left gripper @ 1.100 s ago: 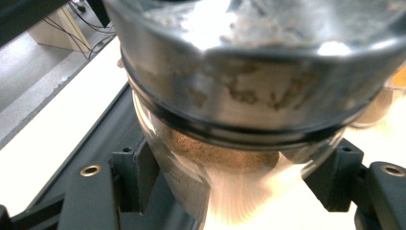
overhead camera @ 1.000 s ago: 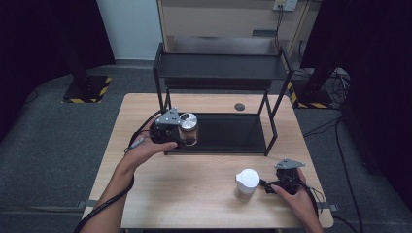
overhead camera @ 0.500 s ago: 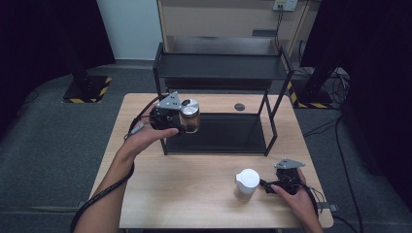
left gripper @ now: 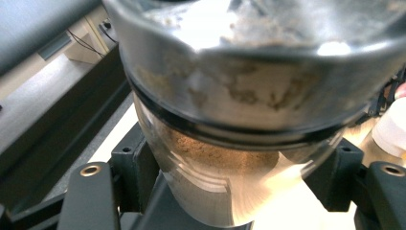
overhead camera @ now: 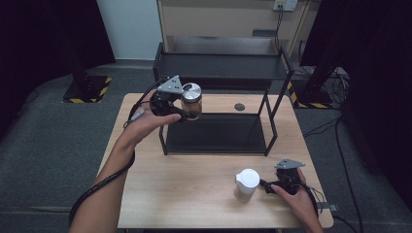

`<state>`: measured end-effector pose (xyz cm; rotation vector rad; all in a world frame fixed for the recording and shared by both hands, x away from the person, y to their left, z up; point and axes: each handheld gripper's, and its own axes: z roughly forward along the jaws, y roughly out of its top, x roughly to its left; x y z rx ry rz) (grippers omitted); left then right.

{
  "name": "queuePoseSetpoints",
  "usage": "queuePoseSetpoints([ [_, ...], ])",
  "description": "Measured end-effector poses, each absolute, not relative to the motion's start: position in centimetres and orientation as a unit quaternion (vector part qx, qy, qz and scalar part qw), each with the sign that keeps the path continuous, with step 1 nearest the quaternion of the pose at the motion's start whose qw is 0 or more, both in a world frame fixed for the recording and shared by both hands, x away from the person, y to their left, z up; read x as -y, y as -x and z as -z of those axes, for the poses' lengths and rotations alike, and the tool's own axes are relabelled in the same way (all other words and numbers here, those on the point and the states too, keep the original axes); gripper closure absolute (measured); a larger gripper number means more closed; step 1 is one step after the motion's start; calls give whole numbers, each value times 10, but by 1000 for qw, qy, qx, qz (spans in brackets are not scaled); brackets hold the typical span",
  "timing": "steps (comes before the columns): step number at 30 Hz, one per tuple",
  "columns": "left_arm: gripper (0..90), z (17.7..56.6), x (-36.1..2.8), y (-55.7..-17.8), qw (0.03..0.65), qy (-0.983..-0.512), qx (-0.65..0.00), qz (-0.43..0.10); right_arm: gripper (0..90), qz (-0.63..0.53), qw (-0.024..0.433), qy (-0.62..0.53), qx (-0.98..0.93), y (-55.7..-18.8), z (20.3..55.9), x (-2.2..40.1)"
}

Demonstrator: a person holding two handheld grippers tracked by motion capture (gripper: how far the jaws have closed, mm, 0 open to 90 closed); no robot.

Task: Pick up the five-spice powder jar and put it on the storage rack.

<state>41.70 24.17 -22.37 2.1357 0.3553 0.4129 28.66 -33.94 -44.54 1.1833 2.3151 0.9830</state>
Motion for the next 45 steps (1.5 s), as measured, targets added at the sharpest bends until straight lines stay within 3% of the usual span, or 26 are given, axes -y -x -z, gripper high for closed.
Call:
queuePoseSetpoints([
  [24, 295, 170, -235, -400, 458, -847, -179, -199, 20, -347, 180, -419, -820, -287, 445, 339],
  [45, 294, 145, -211, -399, 453, -819, -259, -239, 20, -347, 179, -420, -819, -287, 445, 339],
])
